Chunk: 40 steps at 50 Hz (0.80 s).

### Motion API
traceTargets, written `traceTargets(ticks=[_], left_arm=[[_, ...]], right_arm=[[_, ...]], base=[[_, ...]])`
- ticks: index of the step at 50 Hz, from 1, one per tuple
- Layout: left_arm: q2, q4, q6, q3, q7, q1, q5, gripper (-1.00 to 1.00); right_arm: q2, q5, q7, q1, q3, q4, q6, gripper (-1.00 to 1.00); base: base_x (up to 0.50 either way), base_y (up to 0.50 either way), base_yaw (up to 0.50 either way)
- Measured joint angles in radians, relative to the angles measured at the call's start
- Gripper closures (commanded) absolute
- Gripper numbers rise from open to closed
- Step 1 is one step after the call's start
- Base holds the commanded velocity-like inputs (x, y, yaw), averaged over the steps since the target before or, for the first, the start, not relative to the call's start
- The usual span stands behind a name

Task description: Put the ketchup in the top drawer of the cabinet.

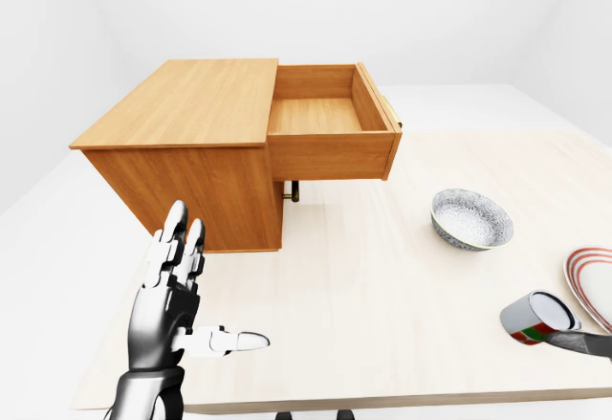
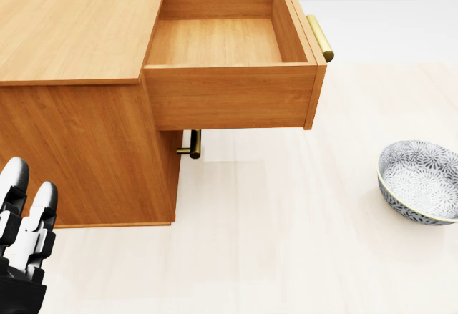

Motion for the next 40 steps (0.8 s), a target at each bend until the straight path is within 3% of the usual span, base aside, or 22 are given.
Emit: traceTargets(ticks=[14,40], left_arm=[[0.0,0.007,0.0,-0.001,0.005,-0.005,0.004,-1.0],[0.004,0.027,0.002,-0.002,0.014,-0.021,0.009,-1.0]], right_arm=[[-0.062,-0.088,0.0,-0.005,-0.089,0.129,0.0,-1.0],[-0.067,-0.196,0.0,0.037,-0.033,0.444,0.0,-1.0]], base=[[0.0,0.0,0.0],[0.0,0.0,0.0]])
